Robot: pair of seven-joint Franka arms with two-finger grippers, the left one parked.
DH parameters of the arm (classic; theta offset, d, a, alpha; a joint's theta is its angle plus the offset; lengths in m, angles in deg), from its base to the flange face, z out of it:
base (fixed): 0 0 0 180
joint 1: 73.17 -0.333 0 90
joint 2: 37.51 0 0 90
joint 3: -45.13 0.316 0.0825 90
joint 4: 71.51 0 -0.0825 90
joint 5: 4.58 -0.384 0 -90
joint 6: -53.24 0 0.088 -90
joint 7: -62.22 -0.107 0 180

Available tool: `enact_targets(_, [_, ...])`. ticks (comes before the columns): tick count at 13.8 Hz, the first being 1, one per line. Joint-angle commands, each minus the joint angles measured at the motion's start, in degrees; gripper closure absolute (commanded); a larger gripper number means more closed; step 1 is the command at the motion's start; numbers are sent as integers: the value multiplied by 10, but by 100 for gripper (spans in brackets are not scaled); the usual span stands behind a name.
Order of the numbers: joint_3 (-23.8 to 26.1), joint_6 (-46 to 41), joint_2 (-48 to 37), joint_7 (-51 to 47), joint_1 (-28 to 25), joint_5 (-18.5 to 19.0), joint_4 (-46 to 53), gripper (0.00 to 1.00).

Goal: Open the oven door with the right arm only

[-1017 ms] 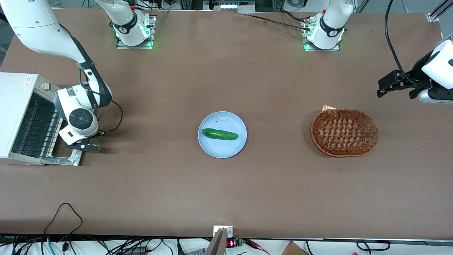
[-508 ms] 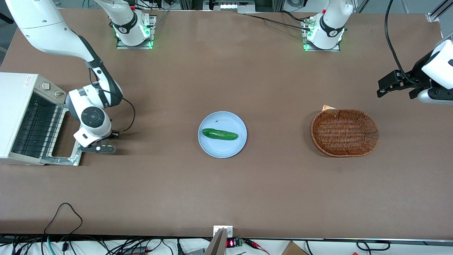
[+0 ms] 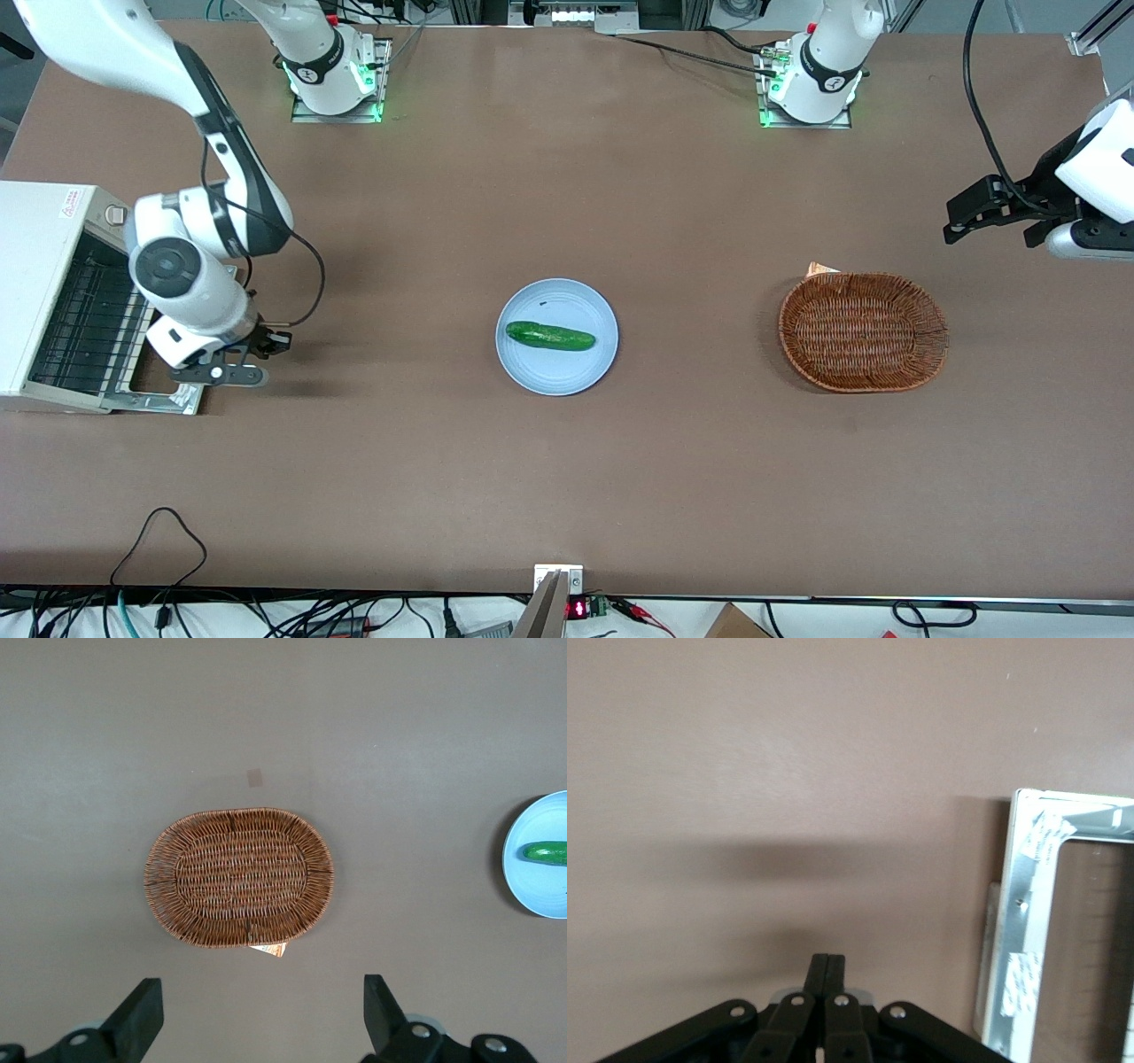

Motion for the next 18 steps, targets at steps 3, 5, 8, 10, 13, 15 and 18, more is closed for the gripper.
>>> enact_targets(3, [-1,-73,-98,79,-15,-137,-11,100])
enact_targets(5, [-3,-140,-114,87,-16,-165,23,100])
enact_targets(8, [-5,-247,-118,92,-16,-195,105,100])
enact_targets(10, [-9,-287,-123,92,-19,-203,134,100])
enact_targets(13, [-11,-344,-130,93,-20,-204,171,100])
enact_targets(15, [-15,-376,-136,97,-22,-204,191,100])
enact_targets(18, [-19,-405,-136,105,-25,-203,212,85])
